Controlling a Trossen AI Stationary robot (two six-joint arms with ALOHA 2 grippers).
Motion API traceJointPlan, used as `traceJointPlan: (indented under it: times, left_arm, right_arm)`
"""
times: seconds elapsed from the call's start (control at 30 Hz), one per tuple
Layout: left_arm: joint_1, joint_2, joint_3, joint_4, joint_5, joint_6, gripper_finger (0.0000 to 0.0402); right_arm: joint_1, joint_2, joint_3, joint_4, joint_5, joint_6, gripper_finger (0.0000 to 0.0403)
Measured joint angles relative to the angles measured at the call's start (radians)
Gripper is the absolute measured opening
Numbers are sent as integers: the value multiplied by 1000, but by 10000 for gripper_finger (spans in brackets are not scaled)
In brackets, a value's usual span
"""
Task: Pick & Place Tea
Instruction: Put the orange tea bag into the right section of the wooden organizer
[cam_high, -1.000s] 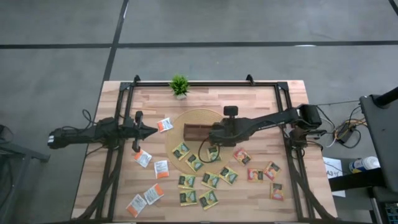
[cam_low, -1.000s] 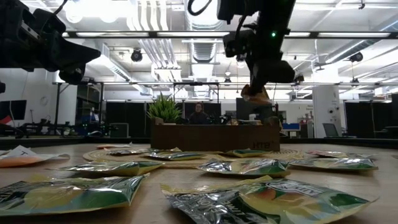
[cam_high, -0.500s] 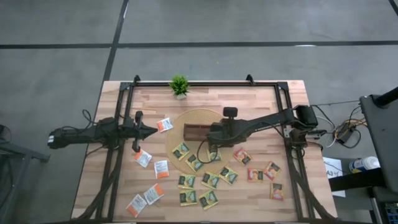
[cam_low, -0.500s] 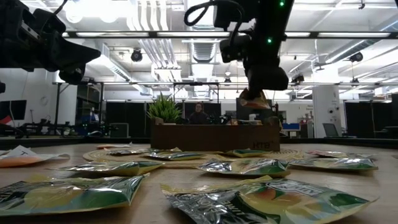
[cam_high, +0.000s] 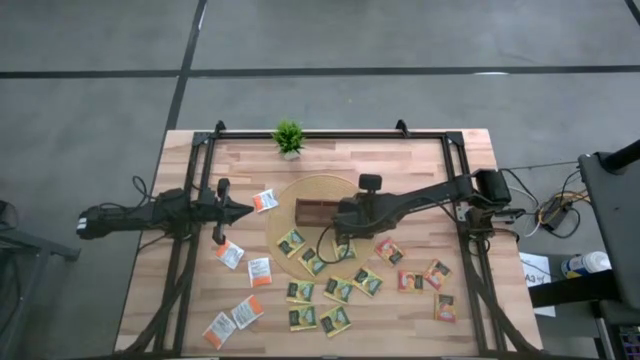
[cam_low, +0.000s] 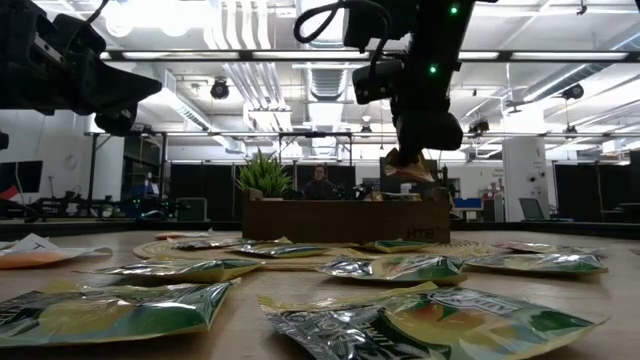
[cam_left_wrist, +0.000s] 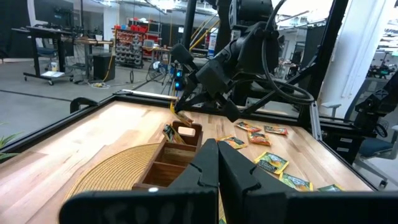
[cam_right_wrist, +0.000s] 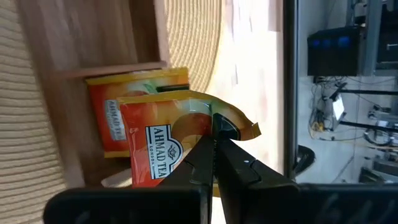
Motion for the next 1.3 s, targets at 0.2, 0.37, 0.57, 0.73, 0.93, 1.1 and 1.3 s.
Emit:
traceJointPlan:
  times: [0.2, 0.37, 0.57, 0.73, 0.93, 1.1, 1.3]
  left_arm:
    - [0, 0, 0, 0, 0, 0, 0]
    - [0, 0, 0, 0, 0, 0, 0]
    - [0, 0, 0, 0, 0, 0, 0]
    - [0, 0, 0, 0, 0, 0, 0]
    - [0, 1, 0, 0, 0, 0, 0]
    - [0, 1, 0, 0, 0, 0, 0]
    - [0, 1, 0, 0, 0, 0, 0]
  right_arm:
    - [2, 0, 4, 0, -4, 0, 8]
    - [2, 8, 46, -11, -4, 0, 8]
    - [0, 47, 117, -51, -6, 0, 8]
    - [-4, 68, 114, -58, -6, 3, 8]
    - [-5, 81, 84, -60, 5, 32, 8]
    - [-9, 81, 70, -59, 6, 54, 8]
    - [-10, 81, 64, -52, 5, 52, 8]
